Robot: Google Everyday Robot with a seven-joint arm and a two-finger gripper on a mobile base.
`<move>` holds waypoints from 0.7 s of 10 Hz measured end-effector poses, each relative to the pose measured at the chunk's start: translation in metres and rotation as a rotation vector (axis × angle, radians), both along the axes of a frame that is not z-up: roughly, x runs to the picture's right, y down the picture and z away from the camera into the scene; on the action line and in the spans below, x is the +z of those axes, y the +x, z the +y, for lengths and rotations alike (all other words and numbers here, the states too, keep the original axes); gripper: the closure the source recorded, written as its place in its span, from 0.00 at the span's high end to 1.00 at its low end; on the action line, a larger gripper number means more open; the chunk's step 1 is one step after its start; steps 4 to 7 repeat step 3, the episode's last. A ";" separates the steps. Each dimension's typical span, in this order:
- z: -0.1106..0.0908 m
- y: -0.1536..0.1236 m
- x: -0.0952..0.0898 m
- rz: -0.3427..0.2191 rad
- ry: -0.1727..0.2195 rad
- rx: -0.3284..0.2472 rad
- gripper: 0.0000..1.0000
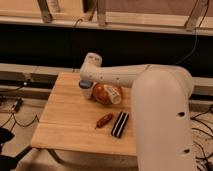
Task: Place the white sponge in the ceramic cup
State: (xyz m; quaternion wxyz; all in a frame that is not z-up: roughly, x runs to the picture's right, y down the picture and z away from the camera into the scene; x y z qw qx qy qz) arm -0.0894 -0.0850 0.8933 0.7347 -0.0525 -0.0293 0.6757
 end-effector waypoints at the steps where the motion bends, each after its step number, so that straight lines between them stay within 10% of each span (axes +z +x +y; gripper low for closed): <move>1: 0.001 0.000 0.001 0.000 -0.002 0.000 0.80; 7: 0.001 0.000 0.001 0.000 -0.002 0.000 0.80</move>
